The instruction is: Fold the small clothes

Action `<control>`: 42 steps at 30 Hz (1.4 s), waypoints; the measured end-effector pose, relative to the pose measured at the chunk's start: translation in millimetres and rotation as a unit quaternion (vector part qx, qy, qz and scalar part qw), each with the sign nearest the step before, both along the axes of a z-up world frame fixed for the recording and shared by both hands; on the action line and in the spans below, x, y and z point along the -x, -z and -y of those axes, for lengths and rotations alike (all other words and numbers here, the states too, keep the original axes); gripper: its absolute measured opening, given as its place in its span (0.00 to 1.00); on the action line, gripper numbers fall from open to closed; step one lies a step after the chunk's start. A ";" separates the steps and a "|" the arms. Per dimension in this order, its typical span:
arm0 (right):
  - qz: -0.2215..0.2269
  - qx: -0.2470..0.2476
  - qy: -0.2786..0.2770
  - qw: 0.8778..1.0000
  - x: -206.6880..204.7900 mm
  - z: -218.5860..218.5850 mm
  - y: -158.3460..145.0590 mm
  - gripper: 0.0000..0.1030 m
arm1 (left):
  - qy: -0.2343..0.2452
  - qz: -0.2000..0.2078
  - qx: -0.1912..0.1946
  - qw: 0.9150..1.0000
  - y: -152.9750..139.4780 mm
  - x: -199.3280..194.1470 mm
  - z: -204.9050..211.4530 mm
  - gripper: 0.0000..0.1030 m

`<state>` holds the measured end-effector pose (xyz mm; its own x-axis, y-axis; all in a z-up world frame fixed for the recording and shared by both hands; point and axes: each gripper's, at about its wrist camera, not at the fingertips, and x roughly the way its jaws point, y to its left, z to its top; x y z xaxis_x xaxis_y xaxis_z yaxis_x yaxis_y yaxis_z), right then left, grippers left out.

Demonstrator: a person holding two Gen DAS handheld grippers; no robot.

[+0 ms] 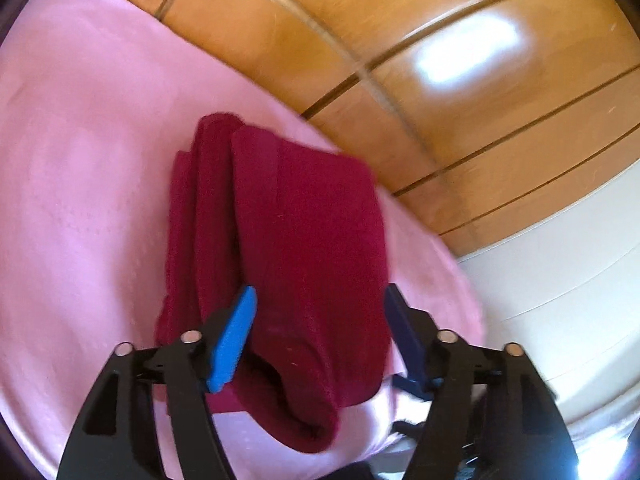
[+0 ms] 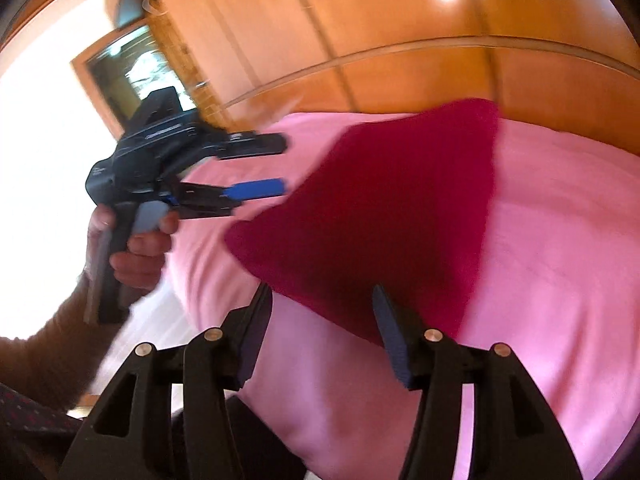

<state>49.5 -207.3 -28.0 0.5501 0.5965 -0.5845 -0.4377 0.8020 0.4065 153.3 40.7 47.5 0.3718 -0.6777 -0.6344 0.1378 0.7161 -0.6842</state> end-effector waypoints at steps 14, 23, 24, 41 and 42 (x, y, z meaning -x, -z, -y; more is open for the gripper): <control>0.026 0.032 0.012 0.999 -12.3 -17.5 4.1 0.50 | -0.041 0.076 -0.124 0.988 -9.5 19.4 -9.4 0.11; 0.011 0.080 0.003 0.997 -18.5 -44.1 33.3 0.51 | -0.070 0.078 -0.239 0.965 22.0 27.4 -1.3 0.22; 0.004 0.074 -0.007 0.997 -19.5 -40.9 28.1 0.51 | -0.069 0.087 -0.243 0.964 18.9 27.6 1.0 0.22; -0.066 0.049 0.070 0.994 -176.1 -14.2 12.7 0.51 | -0.067 0.100 -0.269 0.955 35.8 22.7 7.7 0.38; -0.077 0.058 0.071 0.993 -183.5 -15.6 21.0 0.51 | -0.067 0.099 -0.266 0.956 37.8 21.8 7.5 0.38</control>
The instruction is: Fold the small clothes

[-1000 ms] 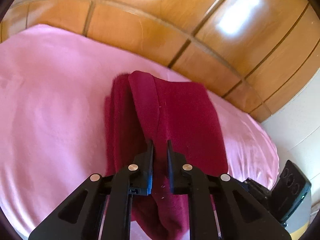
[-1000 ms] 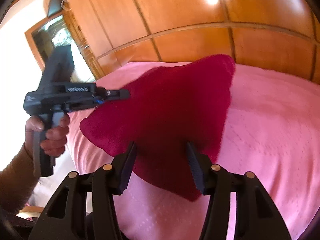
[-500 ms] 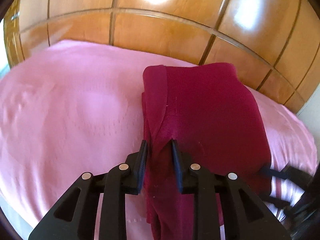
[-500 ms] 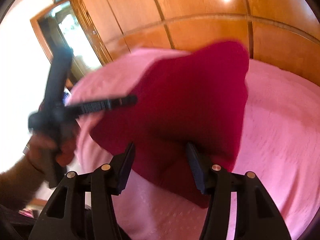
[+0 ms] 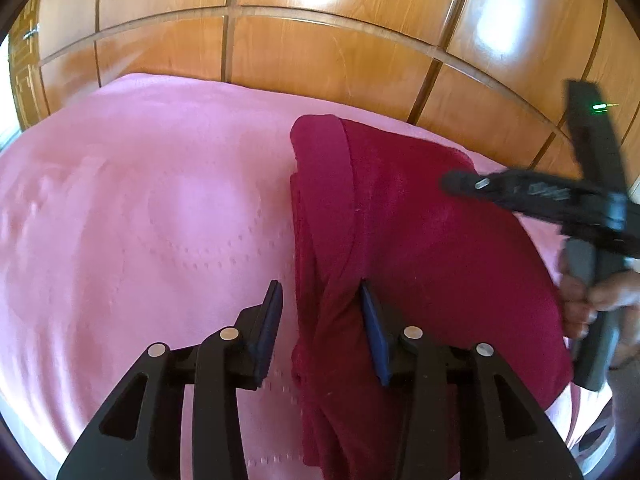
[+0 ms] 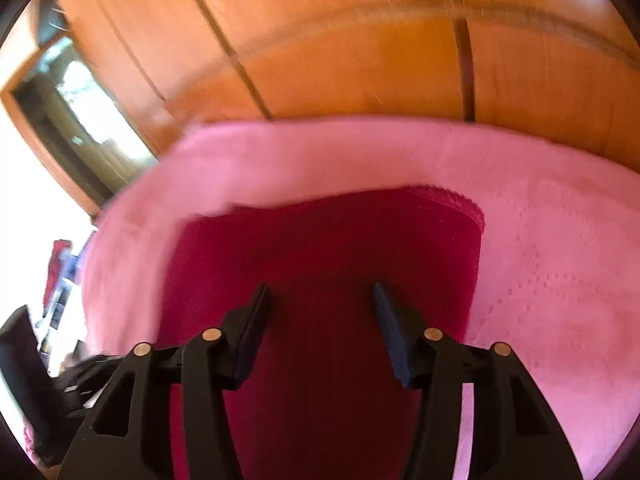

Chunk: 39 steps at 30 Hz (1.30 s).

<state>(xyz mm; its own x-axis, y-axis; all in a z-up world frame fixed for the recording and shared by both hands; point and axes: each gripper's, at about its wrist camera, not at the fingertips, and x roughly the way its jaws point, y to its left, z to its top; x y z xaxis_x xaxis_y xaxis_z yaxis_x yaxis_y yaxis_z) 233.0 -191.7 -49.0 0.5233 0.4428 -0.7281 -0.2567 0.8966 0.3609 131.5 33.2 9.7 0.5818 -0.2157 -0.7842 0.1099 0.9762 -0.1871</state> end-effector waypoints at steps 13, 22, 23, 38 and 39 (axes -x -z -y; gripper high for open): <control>0.047 -0.072 0.022 0.996 48.2 48.8 -10.0 0.85 | -0.001 0.005 0.014 1.000 -0.2 2.2 -6.0 0.50; -0.011 -0.157 0.019 0.987 56.2 65.6 21.8 0.86 | -0.001 0.012 0.007 1.000 -1.0 6.4 -0.9 0.50; -0.014 -0.162 0.018 0.986 56.0 65.8 22.9 0.86 | 0.000 0.013 0.006 1.000 -0.9 6.6 -0.9 0.50; -0.030 -0.186 -0.014 0.982 54.2 67.2 31.0 0.81 | 0.008 0.004 0.095 0.995 16.7 1.6 -20.4 0.53; -0.031 -0.187 -0.015 0.982 54.1 67.3 31.3 0.80 | 0.009 0.001 0.109 0.994 18.8 0.7 -22.1 0.53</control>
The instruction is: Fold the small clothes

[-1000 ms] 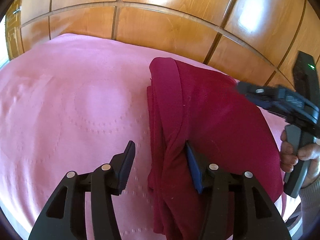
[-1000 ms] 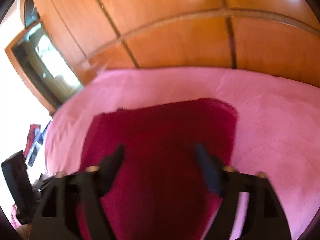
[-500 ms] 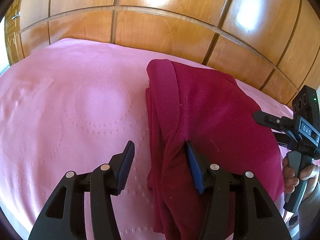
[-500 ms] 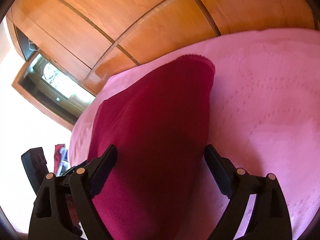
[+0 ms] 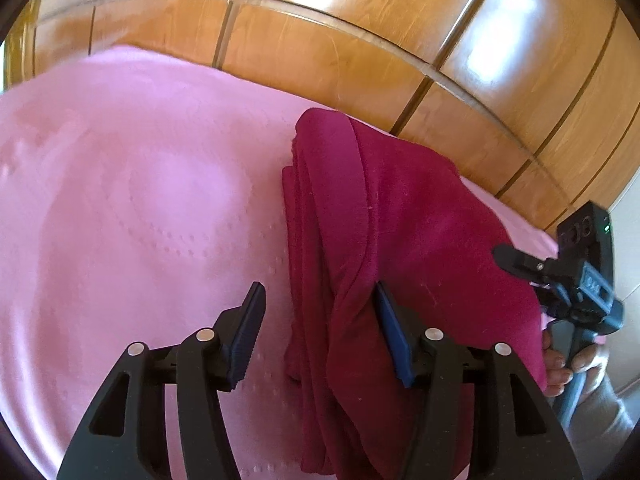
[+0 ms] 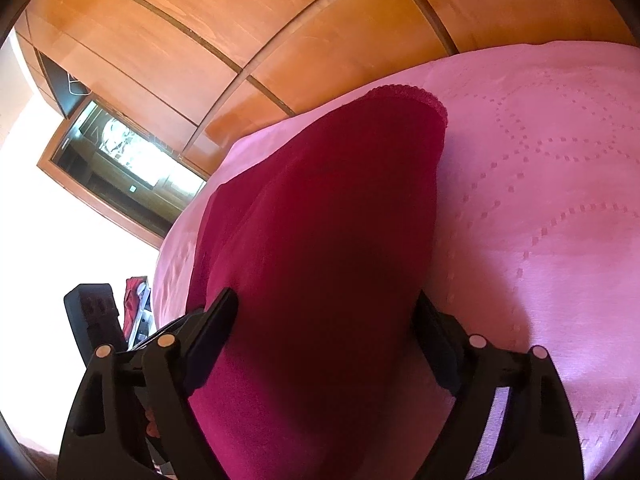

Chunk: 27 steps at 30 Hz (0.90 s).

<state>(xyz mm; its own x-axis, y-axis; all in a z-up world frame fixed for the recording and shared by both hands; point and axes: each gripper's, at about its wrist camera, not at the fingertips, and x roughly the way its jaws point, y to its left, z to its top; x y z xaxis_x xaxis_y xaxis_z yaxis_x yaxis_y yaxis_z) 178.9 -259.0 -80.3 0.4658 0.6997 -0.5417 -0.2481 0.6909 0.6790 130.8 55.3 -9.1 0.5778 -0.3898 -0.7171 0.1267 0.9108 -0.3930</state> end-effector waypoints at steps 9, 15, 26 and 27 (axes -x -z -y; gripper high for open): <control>0.000 -0.006 -0.018 1.000 8.0 -6.6 -7.5 0.45 | 0.021 -0.026 0.186 0.982 26.1 -3.1 -26.6 0.32; 0.046 0.000 -0.050 0.998 21.6 -25.9 -47.1 0.40 | 0.019 -0.001 0.232 0.972 9.0 20.0 -40.0 0.24; 0.141 -0.062 -0.164 0.974 -21.9 -126.5 -130.6 0.39 | -0.045 0.123 0.175 0.976 -94.0 36.2 -103.7 0.24; 0.139 -0.069 -0.172 0.973 -29.6 -136.1 -132.4 0.39 | -0.056 0.130 0.163 0.976 -101.3 35.6 -111.1 0.24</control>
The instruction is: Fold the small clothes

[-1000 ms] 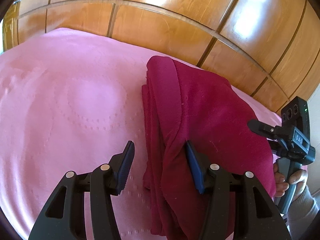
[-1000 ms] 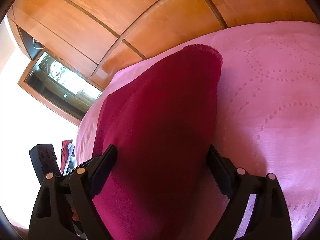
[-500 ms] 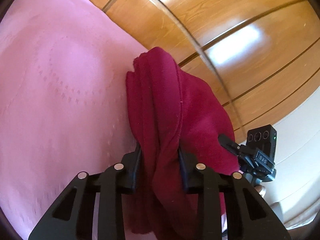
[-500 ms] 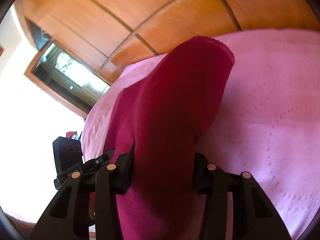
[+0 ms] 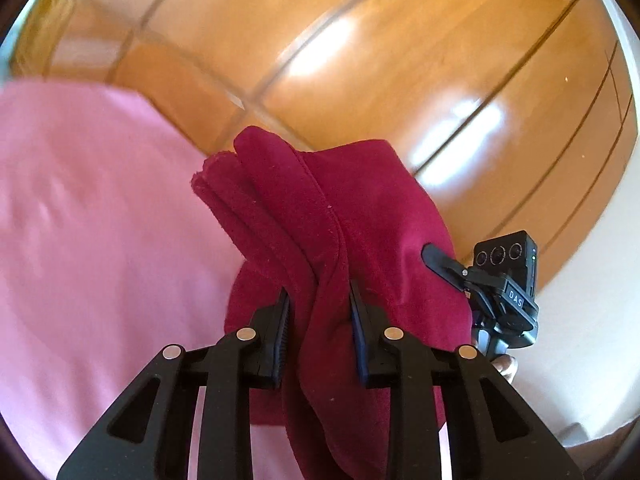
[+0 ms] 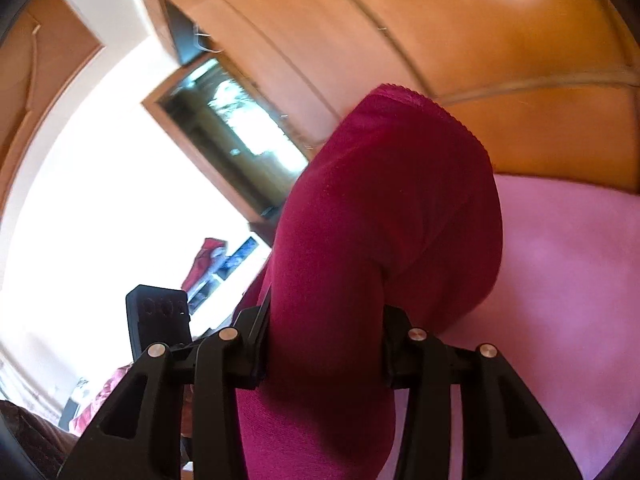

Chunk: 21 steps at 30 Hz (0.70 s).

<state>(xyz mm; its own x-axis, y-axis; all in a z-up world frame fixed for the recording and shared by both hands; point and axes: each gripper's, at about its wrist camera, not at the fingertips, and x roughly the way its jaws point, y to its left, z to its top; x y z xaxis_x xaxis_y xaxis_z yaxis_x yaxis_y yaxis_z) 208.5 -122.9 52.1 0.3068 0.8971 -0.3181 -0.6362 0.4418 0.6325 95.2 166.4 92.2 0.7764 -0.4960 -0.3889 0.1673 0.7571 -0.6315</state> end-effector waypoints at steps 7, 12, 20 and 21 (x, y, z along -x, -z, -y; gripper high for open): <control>-0.067 0.063 -0.011 0.996 -69.9 -51.8 62.2 0.44 | -0.047 -0.073 -0.067 0.994 34.4 -30.0 -12.6 0.24; -0.102 0.166 0.046 0.980 -93.3 -49.0 116.8 0.76 | -0.062 -0.147 -0.134 0.978 91.5 -56.5 12.9 0.27; 0.033 0.194 0.121 0.973 -38.8 -49.4 59.1 0.71 | -0.085 -0.112 -0.178 0.974 64.6 -65.1 25.7 0.27; 0.044 0.201 0.114 0.972 -34.2 -52.0 61.0 0.70 | -0.087 -0.111 -0.182 0.973 65.6 -67.8 18.6 0.27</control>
<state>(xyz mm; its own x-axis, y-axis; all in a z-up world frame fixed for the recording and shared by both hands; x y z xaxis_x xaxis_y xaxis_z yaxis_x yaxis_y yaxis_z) 242.7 -70.9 -8.9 0.5254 0.6108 -0.5923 -0.5367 0.7781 0.3263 163.0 147.8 26.6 0.7129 -0.1617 -0.6823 -0.0942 0.9421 -0.3217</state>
